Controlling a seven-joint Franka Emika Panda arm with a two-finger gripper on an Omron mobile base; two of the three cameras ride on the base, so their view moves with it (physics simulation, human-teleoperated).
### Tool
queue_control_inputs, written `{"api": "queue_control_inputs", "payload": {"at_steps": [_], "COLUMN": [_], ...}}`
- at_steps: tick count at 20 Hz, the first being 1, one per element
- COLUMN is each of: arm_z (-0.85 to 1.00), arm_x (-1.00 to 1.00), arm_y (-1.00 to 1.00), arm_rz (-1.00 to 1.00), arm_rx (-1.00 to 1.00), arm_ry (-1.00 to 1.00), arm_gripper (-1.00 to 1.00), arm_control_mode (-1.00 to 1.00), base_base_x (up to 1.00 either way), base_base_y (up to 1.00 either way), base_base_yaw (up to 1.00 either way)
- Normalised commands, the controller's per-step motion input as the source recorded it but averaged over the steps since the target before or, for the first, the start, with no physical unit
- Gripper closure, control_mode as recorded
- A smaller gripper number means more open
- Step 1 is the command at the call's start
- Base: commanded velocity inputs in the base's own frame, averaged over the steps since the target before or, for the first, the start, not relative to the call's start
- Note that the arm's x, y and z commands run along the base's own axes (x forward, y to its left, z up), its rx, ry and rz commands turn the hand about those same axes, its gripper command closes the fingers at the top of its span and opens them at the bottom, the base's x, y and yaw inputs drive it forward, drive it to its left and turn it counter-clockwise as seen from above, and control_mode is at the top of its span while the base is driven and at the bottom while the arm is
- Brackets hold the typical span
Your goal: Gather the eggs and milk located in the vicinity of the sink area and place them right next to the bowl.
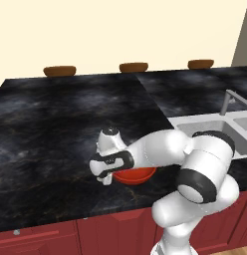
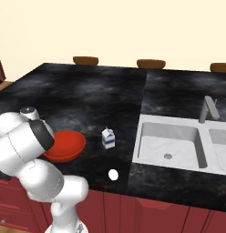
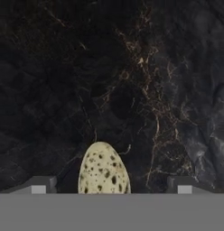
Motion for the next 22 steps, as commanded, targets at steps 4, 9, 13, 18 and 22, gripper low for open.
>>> {"api": "queue_control_inputs", "payload": {"at_steps": [4,9,13,18,22], "arm_z": [0.68,0.85,0.73,0.41,0.33], "arm_x": [-0.16,-0.28,-0.43,-0.63,-0.7], "arm_y": [0.0,-0.15,-0.44,-0.64,-0.64], "arm_rz": [0.05,0.0,-0.07,-0.25,-0.4], "arm_rx": [0.0,0.0,0.03,0.12,0.15], "arm_ry": [-0.18,-0.06,0.0,0.05,0.08], "arm_gripper": [-1.0,-1.0,-1.0,-1.0,-1.0], "arm_control_mode": [-1.0,-1.0,-1.0,-1.0,-1.0], "base_base_x": [0.0,0.0,0.0,0.0,0.0], "base_base_y": [0.0,0.0,0.0,0.0,0.0], "base_base_yaw": [0.0,0.0,0.0,0.0,0.0]}}
